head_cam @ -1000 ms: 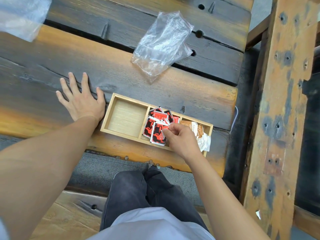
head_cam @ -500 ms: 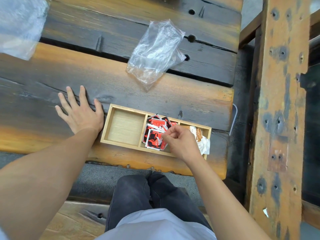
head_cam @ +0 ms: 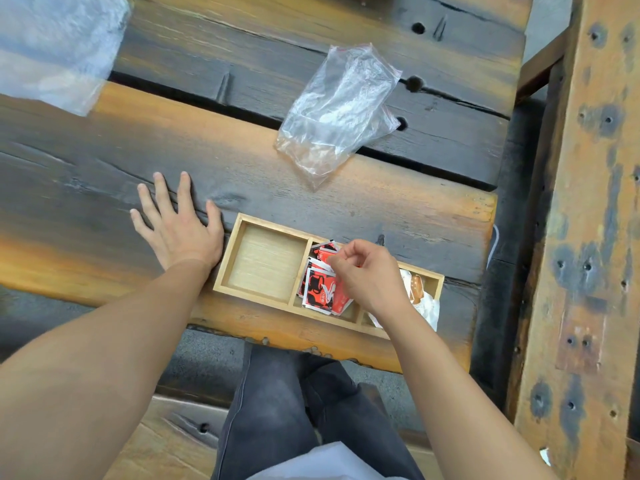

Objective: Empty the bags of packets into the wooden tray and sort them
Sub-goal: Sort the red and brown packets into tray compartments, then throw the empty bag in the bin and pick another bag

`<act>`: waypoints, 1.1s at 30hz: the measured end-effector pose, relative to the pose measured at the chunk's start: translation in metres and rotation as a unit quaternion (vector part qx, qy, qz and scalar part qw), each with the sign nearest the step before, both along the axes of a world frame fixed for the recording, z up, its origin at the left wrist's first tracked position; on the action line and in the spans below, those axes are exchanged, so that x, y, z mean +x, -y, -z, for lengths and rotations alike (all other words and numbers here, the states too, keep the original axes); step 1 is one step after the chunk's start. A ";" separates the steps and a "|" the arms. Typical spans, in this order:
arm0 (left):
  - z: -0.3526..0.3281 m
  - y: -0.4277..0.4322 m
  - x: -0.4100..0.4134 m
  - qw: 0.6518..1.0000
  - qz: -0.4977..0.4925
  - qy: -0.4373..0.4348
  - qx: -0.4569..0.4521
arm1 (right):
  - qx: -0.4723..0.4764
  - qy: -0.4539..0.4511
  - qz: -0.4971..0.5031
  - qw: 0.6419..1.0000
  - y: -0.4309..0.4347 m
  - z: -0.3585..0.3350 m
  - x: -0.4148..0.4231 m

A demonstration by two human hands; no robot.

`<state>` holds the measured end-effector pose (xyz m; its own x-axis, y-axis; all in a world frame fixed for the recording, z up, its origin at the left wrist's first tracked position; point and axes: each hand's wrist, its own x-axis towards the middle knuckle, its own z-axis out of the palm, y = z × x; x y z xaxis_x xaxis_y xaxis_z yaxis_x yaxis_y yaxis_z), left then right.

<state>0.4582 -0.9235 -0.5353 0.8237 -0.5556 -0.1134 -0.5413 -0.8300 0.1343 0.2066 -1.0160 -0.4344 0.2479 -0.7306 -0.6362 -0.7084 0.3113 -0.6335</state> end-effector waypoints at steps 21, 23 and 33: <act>-0.080 0.157 -0.001 0.918 0.094 -0.321 -0.211 | -0.060 -0.052 0.109 0.991 0.124 -0.022 0.100; -0.081 0.175 -0.006 0.915 0.109 -0.333 -0.200 | -0.069 -0.052 0.151 0.985 0.131 -0.022 0.106; -0.078 0.189 -0.012 0.910 0.000 -0.402 -0.102 | 0.031 -0.002 0.223 0.974 0.131 -0.004 0.107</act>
